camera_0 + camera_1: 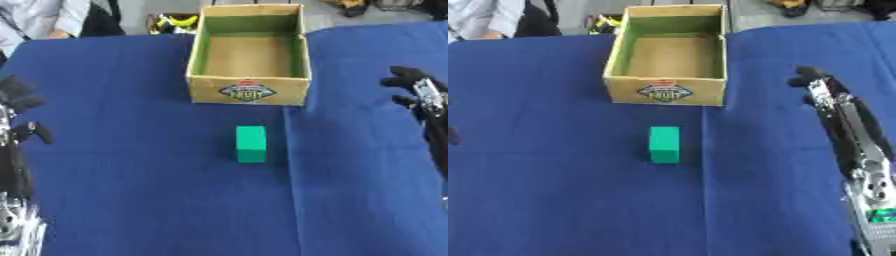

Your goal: Pick up objects on the table and place them in the box.

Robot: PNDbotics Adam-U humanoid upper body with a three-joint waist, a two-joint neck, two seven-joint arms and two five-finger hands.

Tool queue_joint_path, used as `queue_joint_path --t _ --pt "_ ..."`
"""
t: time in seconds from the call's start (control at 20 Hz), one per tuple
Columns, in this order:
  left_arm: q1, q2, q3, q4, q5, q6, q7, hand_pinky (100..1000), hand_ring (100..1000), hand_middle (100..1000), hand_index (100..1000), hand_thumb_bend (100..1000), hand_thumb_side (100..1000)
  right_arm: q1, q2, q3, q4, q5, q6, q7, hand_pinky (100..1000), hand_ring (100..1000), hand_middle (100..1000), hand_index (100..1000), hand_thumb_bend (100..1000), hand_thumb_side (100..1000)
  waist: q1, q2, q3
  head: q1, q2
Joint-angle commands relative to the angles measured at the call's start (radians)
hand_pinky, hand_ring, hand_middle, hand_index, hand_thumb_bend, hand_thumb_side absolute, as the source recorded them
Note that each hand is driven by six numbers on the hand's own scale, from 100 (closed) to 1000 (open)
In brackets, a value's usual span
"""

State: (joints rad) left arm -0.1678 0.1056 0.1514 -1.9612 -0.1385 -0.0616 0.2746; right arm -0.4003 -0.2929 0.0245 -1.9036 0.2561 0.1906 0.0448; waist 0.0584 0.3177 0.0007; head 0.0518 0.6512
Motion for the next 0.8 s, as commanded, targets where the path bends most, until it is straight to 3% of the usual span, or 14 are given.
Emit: queue_joint_path --t 0.05,0.4,0.65,0.7,0.8 --pt "-0.008 0.013 -0.004 -0.015 0.002 -0.001 -0.004 241 674 664 822 141 895 -0.061 -0.071 0.023 -0.036 0.048 -0.017 0.014 884 957 785 892 100 1000 -0.004 -0.019 0.003 -0.001 0.012" --pt "-0.002 0.013 -0.010 -0.011 0.004 -0.003 -0.012 241 674 665 822 139 895 -0.222 -0.156 0.122 -0.029 0.148 -0.012 0.108 833 906 779 867 100 992 -0.008 -0.028 0.019 -0.021 0.012" --pt "0.001 0.014 -0.012 -0.010 0.005 -0.003 -0.015 241 675 665 822 137 895 -0.335 -0.181 0.207 0.029 0.218 0.000 0.178 811 876 764 850 143 1000 -0.011 -0.028 0.024 -0.033 0.000" --pt "0.001 0.014 -0.012 -0.009 0.005 -0.003 -0.016 241 675 665 822 137 895 -0.358 -0.185 0.224 0.045 0.232 0.001 0.192 808 873 761 845 187 1000 -0.012 -0.028 0.024 -0.034 -0.003" --pt "0.001 0.014 -0.011 -0.009 0.005 -0.003 -0.016 241 675 665 822 136 895 -0.406 -0.188 0.258 0.083 0.261 0.004 0.221 805 870 758 845 176 1000 -0.014 -0.026 0.025 -0.035 -0.008"
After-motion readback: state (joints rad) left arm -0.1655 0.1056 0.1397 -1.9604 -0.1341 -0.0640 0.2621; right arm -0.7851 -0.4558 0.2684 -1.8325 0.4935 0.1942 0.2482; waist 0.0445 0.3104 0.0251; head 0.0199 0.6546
